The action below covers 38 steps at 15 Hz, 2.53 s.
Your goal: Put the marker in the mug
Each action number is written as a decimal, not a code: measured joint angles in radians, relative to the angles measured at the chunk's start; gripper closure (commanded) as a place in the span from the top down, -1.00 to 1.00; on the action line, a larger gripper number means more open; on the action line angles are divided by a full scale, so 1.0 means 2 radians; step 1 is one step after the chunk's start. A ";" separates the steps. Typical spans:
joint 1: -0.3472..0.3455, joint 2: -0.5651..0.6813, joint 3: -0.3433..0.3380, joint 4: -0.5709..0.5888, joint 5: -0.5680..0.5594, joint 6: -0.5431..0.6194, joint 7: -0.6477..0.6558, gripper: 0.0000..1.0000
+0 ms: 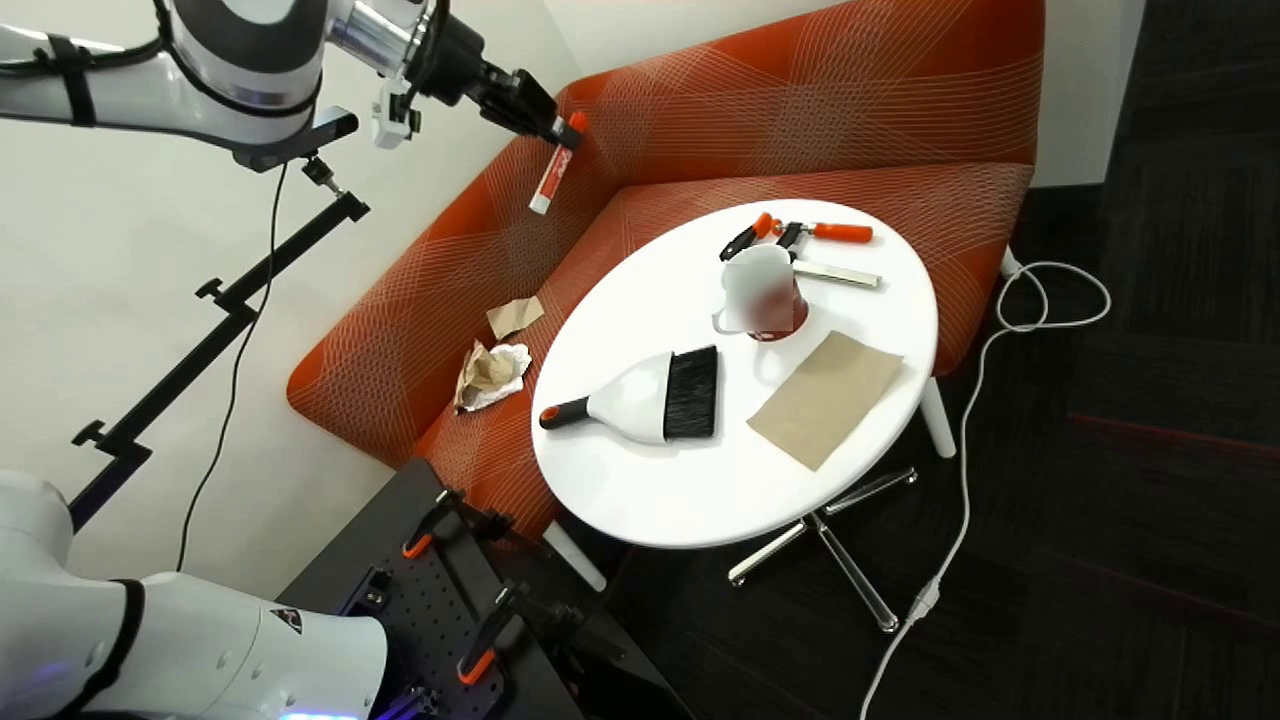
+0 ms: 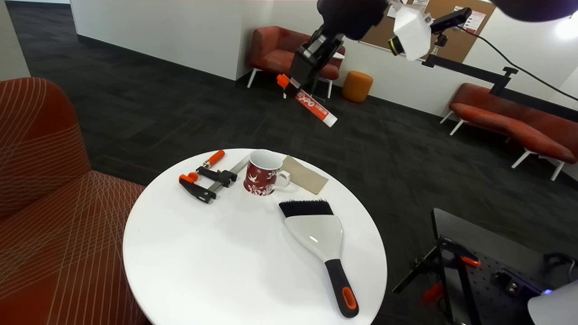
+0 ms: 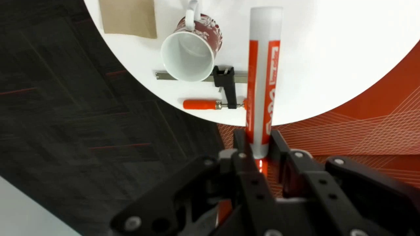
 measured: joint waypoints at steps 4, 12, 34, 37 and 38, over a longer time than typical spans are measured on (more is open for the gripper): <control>-0.001 0.017 -0.020 0.018 -0.132 0.005 0.163 -0.88; 0.008 0.083 -0.036 0.089 -0.318 -0.064 0.481 -0.91; 0.045 0.200 -0.024 0.146 -0.437 -0.242 0.784 -0.88; 0.045 0.221 -0.024 0.152 -0.473 -0.240 0.820 -0.89; 0.045 0.231 -0.024 0.156 -0.484 -0.240 0.830 -0.88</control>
